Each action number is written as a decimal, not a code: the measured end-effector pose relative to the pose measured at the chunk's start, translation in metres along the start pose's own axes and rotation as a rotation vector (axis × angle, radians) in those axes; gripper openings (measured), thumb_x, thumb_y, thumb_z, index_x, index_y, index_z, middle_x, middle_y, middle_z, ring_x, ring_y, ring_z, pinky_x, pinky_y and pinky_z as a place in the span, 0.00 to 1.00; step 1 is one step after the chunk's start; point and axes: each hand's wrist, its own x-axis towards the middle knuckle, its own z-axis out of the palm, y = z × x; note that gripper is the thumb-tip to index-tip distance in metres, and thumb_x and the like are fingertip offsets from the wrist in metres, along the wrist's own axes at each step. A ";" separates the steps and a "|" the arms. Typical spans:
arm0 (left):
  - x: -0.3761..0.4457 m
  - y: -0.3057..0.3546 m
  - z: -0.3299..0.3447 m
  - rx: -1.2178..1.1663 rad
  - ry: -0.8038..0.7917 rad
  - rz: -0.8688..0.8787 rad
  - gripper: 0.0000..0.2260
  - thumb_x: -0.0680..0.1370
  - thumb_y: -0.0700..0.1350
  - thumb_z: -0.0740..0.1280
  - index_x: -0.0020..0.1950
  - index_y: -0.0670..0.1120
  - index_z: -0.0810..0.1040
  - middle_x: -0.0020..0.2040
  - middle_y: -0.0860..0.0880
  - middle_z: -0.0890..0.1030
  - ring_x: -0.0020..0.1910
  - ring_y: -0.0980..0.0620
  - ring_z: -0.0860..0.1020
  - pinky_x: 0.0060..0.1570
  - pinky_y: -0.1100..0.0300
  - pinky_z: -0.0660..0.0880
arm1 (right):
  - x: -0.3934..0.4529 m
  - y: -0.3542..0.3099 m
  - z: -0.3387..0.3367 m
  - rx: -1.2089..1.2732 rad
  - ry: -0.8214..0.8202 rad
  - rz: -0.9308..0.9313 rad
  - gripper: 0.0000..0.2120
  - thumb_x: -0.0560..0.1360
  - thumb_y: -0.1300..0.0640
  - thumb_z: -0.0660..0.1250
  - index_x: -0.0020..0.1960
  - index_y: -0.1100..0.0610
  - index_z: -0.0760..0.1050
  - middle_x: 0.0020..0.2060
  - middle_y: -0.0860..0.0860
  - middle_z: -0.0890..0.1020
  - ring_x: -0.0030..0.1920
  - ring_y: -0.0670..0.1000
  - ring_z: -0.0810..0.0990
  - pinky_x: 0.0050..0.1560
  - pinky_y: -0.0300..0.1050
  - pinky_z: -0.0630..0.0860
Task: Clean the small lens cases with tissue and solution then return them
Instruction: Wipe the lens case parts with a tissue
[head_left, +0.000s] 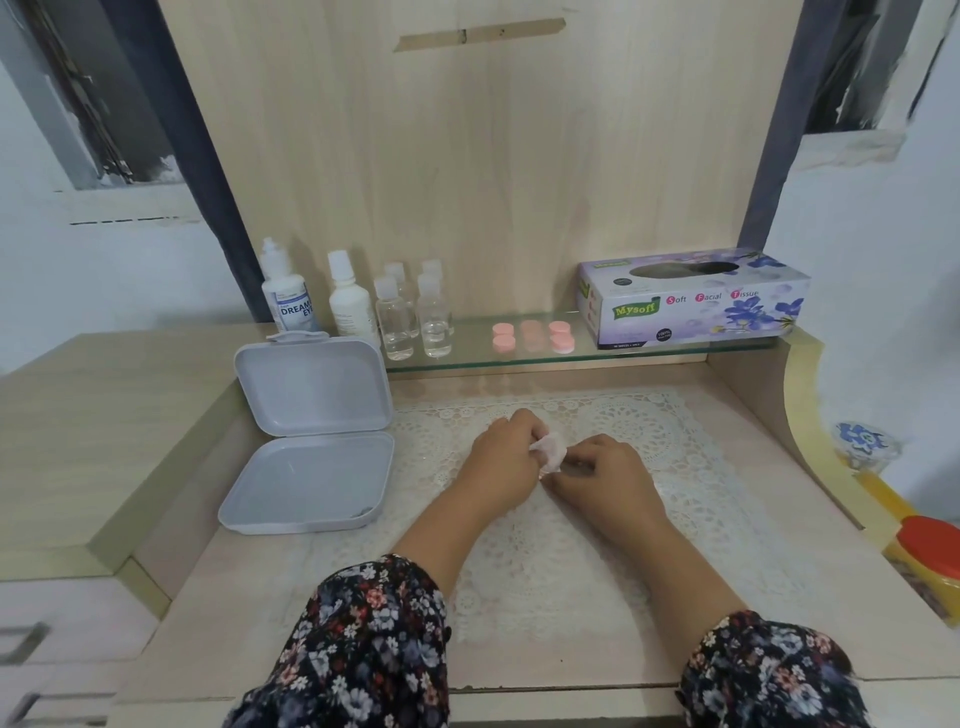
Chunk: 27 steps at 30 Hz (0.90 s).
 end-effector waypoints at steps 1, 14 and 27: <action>0.000 0.002 -0.001 -0.045 0.001 -0.017 0.07 0.78 0.40 0.61 0.55 0.49 0.70 0.53 0.49 0.74 0.50 0.48 0.74 0.44 0.56 0.72 | -0.001 0.000 0.000 -0.005 -0.004 0.006 0.08 0.71 0.48 0.71 0.49 0.47 0.82 0.46 0.43 0.77 0.52 0.48 0.73 0.47 0.44 0.70; -0.025 -0.012 0.001 0.646 0.310 0.529 0.15 0.61 0.36 0.76 0.43 0.48 0.78 0.34 0.49 0.70 0.33 0.52 0.59 0.32 0.61 0.58 | -0.002 -0.003 -0.002 0.020 -0.003 0.001 0.11 0.70 0.43 0.71 0.49 0.46 0.83 0.45 0.43 0.77 0.50 0.47 0.72 0.45 0.44 0.70; -0.013 -0.006 0.006 -0.030 0.165 0.142 0.08 0.78 0.42 0.65 0.55 0.51 0.71 0.53 0.51 0.75 0.52 0.51 0.72 0.50 0.59 0.70 | -0.003 -0.005 -0.002 0.009 0.003 0.003 0.05 0.70 0.49 0.71 0.37 0.46 0.77 0.42 0.42 0.75 0.48 0.49 0.72 0.42 0.42 0.68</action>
